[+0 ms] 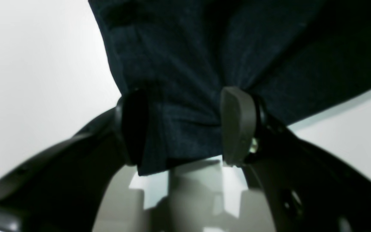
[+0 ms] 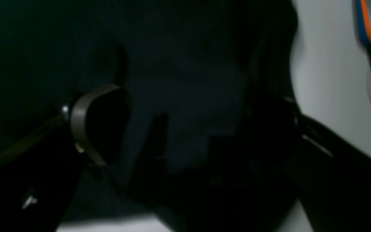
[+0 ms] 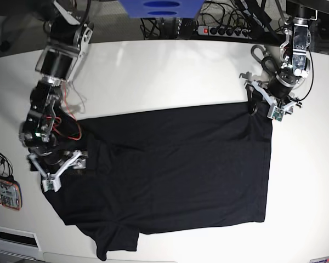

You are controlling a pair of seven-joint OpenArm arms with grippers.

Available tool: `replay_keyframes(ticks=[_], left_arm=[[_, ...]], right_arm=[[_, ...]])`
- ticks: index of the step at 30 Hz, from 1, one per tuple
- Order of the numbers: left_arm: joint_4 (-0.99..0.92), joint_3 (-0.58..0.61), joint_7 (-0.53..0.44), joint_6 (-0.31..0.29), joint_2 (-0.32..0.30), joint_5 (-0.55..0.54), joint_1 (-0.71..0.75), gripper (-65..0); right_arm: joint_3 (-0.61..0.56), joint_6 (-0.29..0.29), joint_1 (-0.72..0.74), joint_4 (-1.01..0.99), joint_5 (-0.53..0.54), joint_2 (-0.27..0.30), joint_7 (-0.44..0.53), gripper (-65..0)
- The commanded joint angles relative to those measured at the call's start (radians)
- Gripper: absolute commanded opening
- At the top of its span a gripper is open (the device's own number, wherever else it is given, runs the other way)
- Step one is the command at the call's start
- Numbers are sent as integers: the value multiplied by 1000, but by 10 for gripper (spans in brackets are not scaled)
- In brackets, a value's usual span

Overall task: Fold the T-shirt properly
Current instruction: 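Shift the right gripper along the shirt edge while the left holds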

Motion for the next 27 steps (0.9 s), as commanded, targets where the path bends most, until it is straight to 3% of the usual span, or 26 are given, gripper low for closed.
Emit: replay_keyframes(ticks=[1, 10, 14, 20, 27], left_arm=[[-9, 6, 118, -5, -6, 59, 23, -312], [-9, 9, 118, -5, 30, 63, 18, -312], [-8, 7, 118, -5, 30, 63, 18, -312], [-6, 7, 118, -5, 28, 63, 18, -312], [-6, 7, 118, -5, 28, 63, 20, -312]], right_arm=[[4, 3, -8, -39, -9, 7, -17, -54], [4, 2, -6, -371, -20, 8, 170, -54], [4, 2, -6, -515, -138, 8, 222, -54], [5, 0, -9, -498, -261, 7, 235, -54], [5, 0, -11, -433, -271, 5, 229, -54]])
